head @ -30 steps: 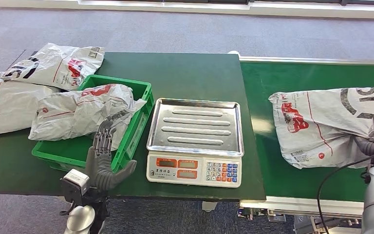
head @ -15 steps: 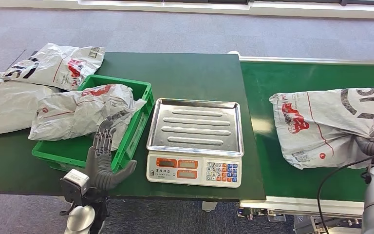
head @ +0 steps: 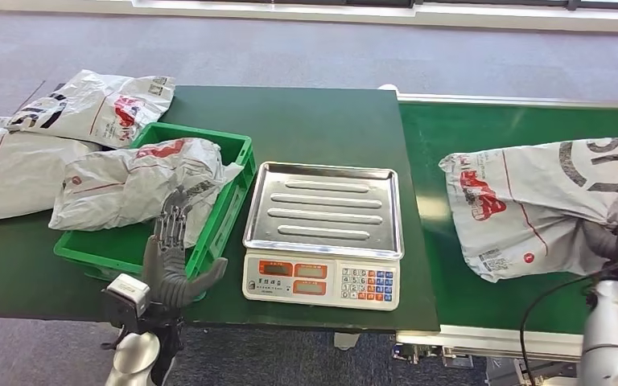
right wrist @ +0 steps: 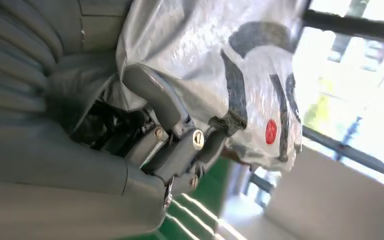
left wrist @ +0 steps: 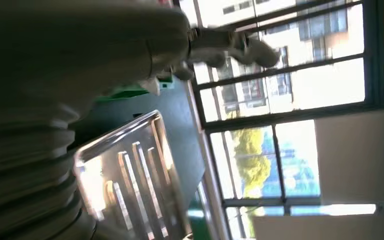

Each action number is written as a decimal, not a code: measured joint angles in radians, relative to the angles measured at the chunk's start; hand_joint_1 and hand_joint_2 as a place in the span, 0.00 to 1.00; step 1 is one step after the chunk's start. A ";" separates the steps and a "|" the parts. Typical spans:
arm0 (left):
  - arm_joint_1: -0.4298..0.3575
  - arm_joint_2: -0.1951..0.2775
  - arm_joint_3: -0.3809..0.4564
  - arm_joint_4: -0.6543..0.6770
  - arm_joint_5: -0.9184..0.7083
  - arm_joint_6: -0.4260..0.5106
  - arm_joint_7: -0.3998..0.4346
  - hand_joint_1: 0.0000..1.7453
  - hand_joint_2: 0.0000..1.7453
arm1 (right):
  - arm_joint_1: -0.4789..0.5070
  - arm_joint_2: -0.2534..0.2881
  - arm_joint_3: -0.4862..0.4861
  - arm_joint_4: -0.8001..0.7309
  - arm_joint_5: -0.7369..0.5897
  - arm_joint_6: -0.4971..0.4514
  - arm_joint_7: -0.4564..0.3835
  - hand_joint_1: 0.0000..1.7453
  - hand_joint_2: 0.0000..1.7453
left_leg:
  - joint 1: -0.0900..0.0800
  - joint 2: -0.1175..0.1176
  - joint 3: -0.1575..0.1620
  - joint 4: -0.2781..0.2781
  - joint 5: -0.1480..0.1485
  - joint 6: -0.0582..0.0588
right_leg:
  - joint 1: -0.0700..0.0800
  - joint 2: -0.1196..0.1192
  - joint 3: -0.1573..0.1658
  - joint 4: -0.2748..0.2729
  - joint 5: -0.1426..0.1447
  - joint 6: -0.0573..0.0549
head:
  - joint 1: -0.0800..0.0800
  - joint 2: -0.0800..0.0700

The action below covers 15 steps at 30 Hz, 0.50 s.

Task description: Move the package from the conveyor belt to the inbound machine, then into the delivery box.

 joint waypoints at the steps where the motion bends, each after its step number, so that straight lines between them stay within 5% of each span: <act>1: -0.023 -0.003 0.000 0.009 0.000 0.000 0.001 0.00 1.00 | 0.002 0.054 0.072 -0.083 0.003 -0.047 0.028 1.00 1.00 | -0.001 0.008 0.003 0.000 0.000 -0.002 | -0.001 0.008 -0.005 0.001 0.001 -0.002 | 0.000 0.000; 3: -0.059 -0.010 0.000 0.022 -0.001 -0.001 0.003 0.00 1.00 | -0.002 0.121 0.227 -0.202 -0.012 -0.102 0.067 1.00 1.00 | -0.001 0.017 0.008 0.000 0.002 -0.004 | -0.001 0.016 -0.010 0.002 0.003 -0.004 | -0.006 0.000; 6: -0.070 -0.015 0.000 0.032 -0.001 0.000 0.005 0.00 1.00 | -0.005 0.154 0.359 -0.318 -0.067 -0.121 0.064 1.00 1.00 | 0.000 0.006 0.007 0.000 0.007 -0.007 | 0.002 0.007 -0.010 0.003 0.003 -0.005 | -0.006 0.000; 15: -0.071 -0.014 0.001 0.038 0.001 0.004 0.006 0.00 1.00 | 0.000 0.188 0.461 -0.467 -0.094 -0.089 0.033 1.00 1.00 | 0.002 0.000 0.003 0.000 0.007 -0.008 | 0.001 0.001 -0.011 0.003 0.003 -0.005 | -0.006 0.000</act>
